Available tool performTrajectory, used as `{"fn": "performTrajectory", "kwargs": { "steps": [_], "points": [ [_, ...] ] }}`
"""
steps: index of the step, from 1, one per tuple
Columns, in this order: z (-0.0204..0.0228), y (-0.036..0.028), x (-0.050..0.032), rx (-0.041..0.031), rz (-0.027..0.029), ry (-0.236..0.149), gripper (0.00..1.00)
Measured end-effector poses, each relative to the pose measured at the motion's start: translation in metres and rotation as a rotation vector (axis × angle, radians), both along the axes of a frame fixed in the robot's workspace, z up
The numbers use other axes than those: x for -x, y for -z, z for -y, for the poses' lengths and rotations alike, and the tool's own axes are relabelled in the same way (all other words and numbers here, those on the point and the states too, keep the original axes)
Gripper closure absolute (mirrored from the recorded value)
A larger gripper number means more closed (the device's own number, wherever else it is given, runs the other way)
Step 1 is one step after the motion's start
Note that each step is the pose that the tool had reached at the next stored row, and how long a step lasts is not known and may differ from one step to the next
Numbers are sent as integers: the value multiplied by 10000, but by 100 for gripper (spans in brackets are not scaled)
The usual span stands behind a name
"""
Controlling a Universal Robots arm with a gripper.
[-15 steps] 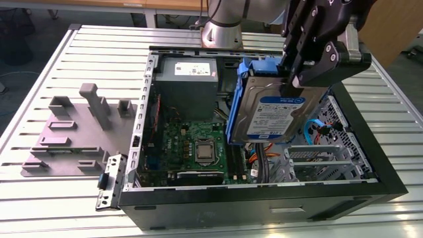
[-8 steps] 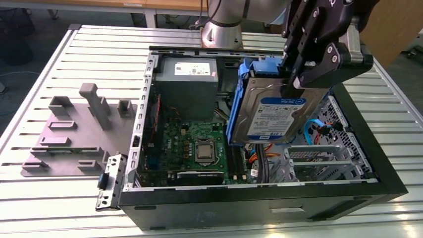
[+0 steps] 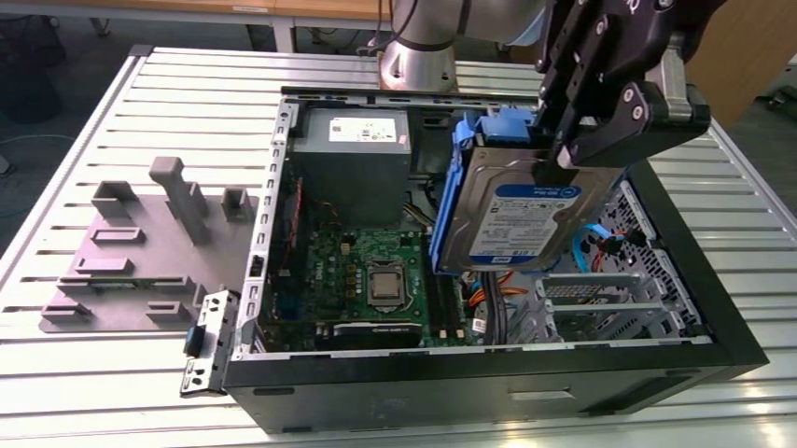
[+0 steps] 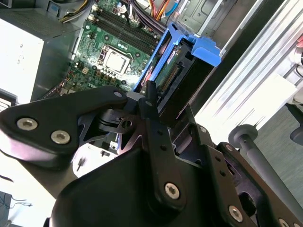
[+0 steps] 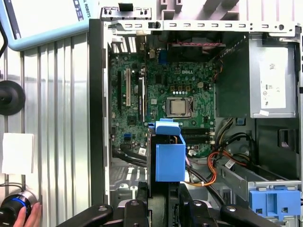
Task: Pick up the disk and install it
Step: 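Pick up the disk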
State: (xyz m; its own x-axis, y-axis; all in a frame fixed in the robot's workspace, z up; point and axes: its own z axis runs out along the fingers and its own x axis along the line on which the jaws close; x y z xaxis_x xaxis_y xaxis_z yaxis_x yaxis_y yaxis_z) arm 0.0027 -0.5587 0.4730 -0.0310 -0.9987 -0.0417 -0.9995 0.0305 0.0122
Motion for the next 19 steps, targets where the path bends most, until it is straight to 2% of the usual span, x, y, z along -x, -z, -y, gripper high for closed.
{"fn": "performTrajectory", "kwargs": {
  "steps": [6,9,19],
  "points": [
    [1,4,-124,2,0,0,65],
    [17,4,-180,4,0,2,65],
    [134,16,-266,2,1,21,65]
  ]
}}
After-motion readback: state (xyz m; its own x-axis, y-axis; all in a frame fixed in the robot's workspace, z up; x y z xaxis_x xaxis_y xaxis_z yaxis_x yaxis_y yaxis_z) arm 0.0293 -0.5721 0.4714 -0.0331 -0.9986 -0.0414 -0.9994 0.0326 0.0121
